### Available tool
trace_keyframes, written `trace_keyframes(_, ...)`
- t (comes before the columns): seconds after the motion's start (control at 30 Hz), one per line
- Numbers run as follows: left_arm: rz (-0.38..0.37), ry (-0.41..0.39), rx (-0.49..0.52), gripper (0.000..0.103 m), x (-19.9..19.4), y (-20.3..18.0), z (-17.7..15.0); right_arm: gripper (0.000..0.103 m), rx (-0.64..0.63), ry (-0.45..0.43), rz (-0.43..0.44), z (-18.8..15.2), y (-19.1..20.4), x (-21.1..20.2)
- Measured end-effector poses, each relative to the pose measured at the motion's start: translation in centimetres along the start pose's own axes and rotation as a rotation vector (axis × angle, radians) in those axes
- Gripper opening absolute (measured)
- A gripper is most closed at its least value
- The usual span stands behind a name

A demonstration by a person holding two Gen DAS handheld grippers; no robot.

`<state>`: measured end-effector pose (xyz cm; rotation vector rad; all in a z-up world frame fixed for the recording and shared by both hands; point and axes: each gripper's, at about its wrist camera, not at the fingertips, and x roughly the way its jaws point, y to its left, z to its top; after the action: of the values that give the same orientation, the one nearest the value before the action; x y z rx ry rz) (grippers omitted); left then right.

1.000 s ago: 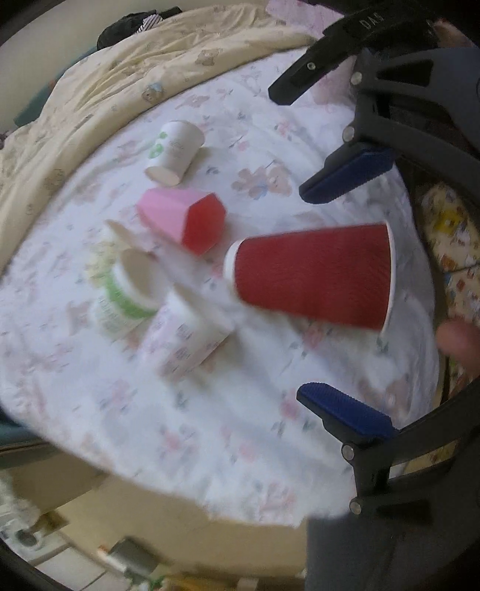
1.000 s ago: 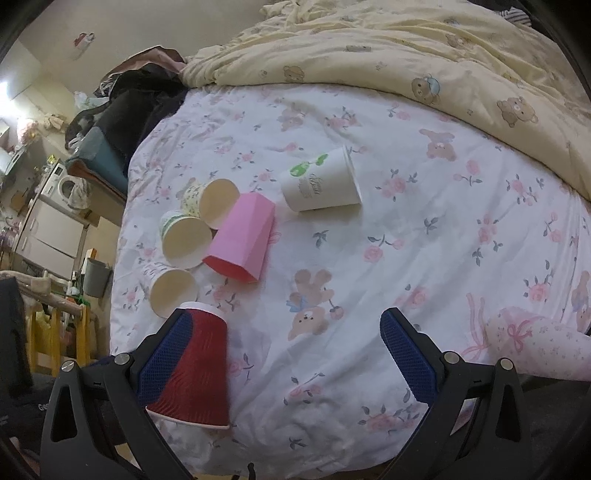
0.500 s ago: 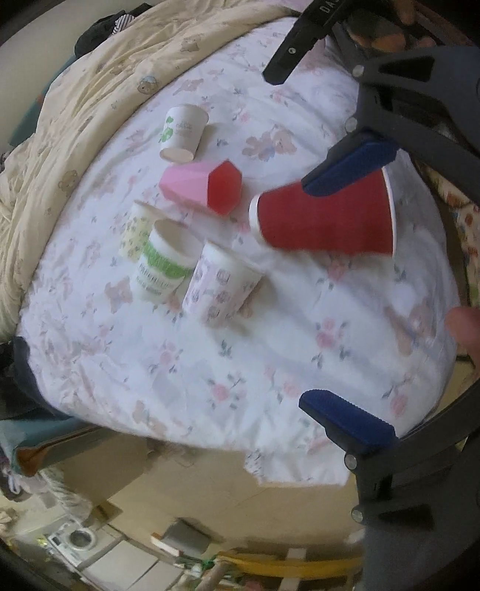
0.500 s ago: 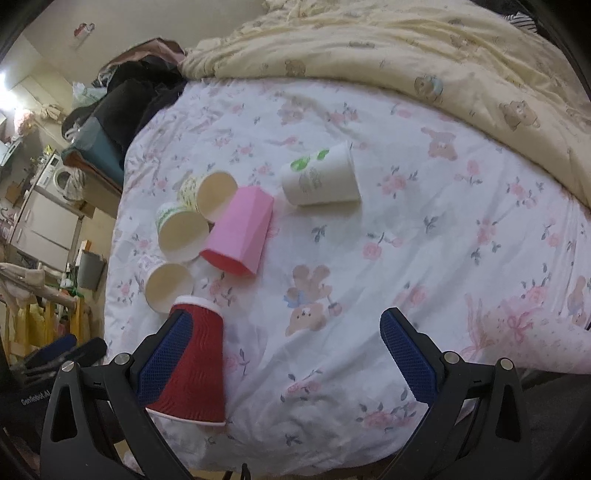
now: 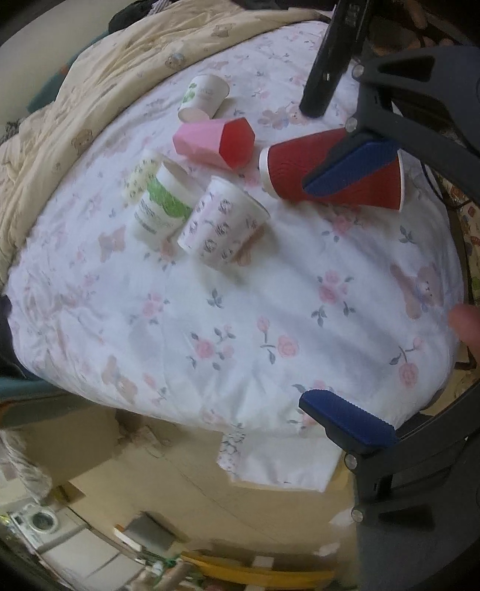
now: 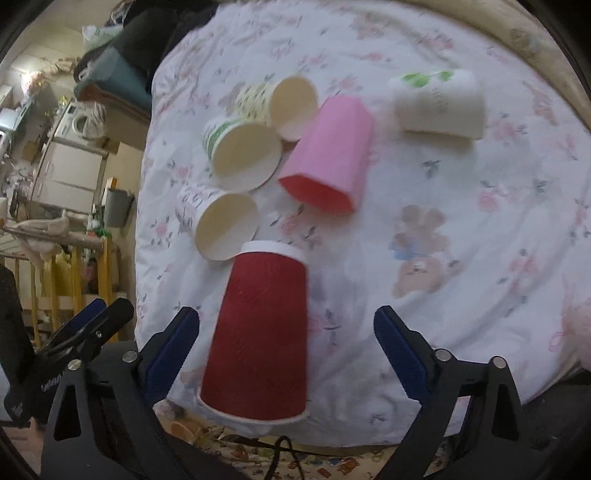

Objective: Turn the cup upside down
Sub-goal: 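Lift the red ripple cup with the right gripper, rim pointing down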

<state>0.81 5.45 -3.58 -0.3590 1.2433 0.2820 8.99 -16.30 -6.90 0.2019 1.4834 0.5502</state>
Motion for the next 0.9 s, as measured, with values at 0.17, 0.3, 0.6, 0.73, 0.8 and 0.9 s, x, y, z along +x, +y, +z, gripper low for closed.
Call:
trace_keyframes(0.17,-0.015,-0.012,-0.026,0.103,-0.4,0.6,0.1,0.085,0.075,0.104,0.024,0.4,0.4,3.8)
trace_keyframes(0.3,-0.032,-0.009,-0.025,0.103,-0.5,0.5,0.3,0.084,0.098,0.172,0.016,0.6,0.8,6.5)
trace_keyframes(0.6,-0.053,0.006,0.017,0.103,-0.2,-0.6,0.0,0.073,0.082,0.182,0.051,1.0,0.9,6.7)
trace_keyframes(0.73,-0.056,0.009,0.027,0.103,-0.1,-1.1,-0.1,0.073,0.065,0.150,0.101,1.0,0.3,4.3)
trace_keyframes(0.8,-0.056,0.007,0.035,0.103,-0.1,-1.5,-0.1,0.073,0.049,0.121,0.115,1.1,0.0,2.6)
trace_keyframes(0.9,-0.072,0.009,0.043,0.103,0.2,-2.2,-0.3,0.073,0.013,0.067,0.136,1.4,-0.2,-0.1)
